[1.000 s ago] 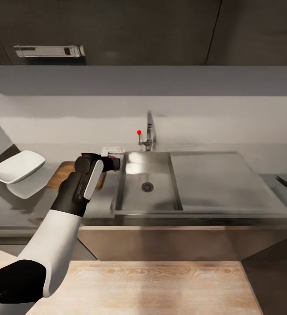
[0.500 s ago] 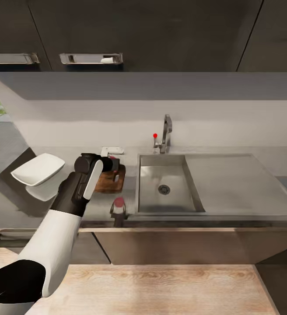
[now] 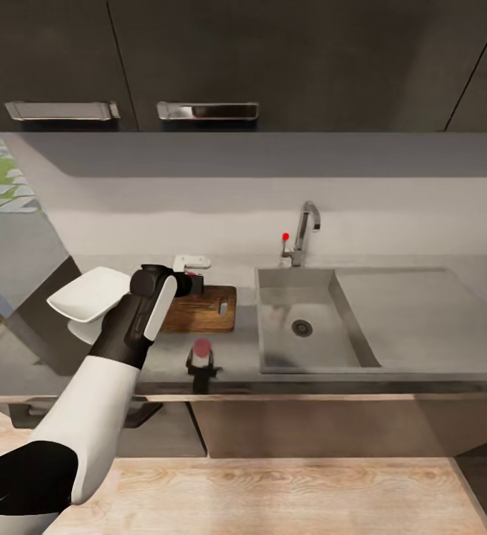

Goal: In the kitchen, take the Vidalia onion out of the sink, dice it on the chopping board with the paring knife, put the diced onion into the bowl on the countertop, then place both the paring knife and the chopping board into the sink.

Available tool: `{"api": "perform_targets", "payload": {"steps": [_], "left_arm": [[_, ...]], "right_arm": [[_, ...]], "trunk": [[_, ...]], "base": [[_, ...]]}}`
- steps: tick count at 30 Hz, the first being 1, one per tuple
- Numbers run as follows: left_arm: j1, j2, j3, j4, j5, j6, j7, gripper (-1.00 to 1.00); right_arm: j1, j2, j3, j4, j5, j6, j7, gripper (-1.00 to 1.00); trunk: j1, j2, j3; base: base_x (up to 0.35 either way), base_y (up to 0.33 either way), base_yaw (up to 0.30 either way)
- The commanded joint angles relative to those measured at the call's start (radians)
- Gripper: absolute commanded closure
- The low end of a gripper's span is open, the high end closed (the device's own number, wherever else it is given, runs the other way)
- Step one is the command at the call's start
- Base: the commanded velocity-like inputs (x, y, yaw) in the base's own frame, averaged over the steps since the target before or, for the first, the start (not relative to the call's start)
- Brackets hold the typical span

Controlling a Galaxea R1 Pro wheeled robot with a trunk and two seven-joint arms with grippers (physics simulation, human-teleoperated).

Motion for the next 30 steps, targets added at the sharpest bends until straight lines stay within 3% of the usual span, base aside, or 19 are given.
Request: {"api": "perform_targets", "payload": {"steps": [1, 7, 30], "left_arm": [[-0.001, 0.0, -0.001, 0.01, 0.01, 0.003, 0.01, 1.0], [-0.001, 0.0, -0.001, 0.061, 0.01, -0.001, 0.009, 1.0], [-0.001, 0.001, -0.001, 0.085, 0.009, -0.003, 0.008, 1.0]], "right_arm": [[0.0, -0.002, 0.008, -0.002, -0.009, -0.002, -0.008, -1.0], [0.0, -0.002, 0.008, -0.002, -0.009, -0.002, -0.008, -1.0], [0.0, -0.002, 0.008, -0.002, -0.009, -0.002, -0.008, -1.0]], "trunk": [[0.001, -0.002, -0.001], [0.001, -0.002, -0.003], [0.001, -0.002, -0.035]], "base": [[0.03, 0.04, 0.0], [0.008, 0.011, 0.0], [0.024, 0.0, 0.0]]}}
